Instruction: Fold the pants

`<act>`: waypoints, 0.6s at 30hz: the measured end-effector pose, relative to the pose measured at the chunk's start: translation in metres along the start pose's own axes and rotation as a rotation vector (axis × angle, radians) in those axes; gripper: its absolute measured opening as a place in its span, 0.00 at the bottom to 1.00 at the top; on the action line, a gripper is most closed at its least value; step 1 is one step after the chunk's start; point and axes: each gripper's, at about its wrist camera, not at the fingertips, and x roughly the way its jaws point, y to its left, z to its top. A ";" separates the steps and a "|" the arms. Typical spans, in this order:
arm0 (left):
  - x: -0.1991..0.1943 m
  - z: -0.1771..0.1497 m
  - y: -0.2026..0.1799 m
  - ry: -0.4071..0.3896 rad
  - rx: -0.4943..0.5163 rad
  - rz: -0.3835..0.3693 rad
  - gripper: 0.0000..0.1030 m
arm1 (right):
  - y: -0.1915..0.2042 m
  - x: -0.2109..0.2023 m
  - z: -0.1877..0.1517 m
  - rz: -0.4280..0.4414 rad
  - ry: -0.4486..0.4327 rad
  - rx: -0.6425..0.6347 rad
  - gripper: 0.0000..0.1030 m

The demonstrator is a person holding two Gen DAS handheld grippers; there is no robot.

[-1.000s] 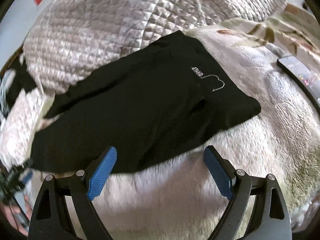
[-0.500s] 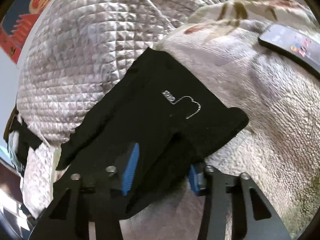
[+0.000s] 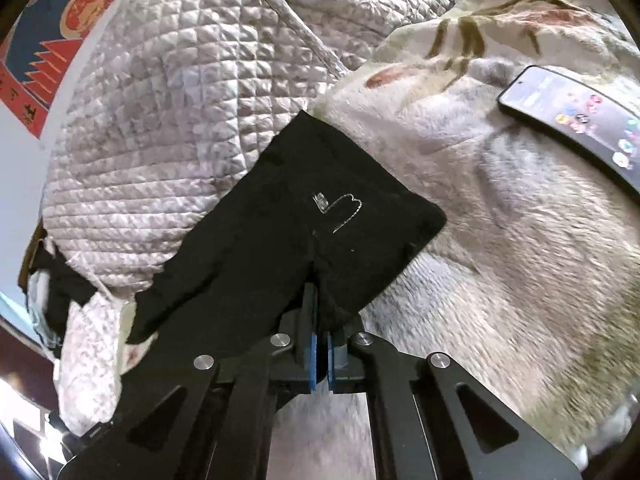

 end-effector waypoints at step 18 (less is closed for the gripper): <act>-0.045 -0.056 0.035 0.038 0.021 0.018 0.04 | -0.045 -0.036 -0.047 -0.121 0.146 0.024 0.02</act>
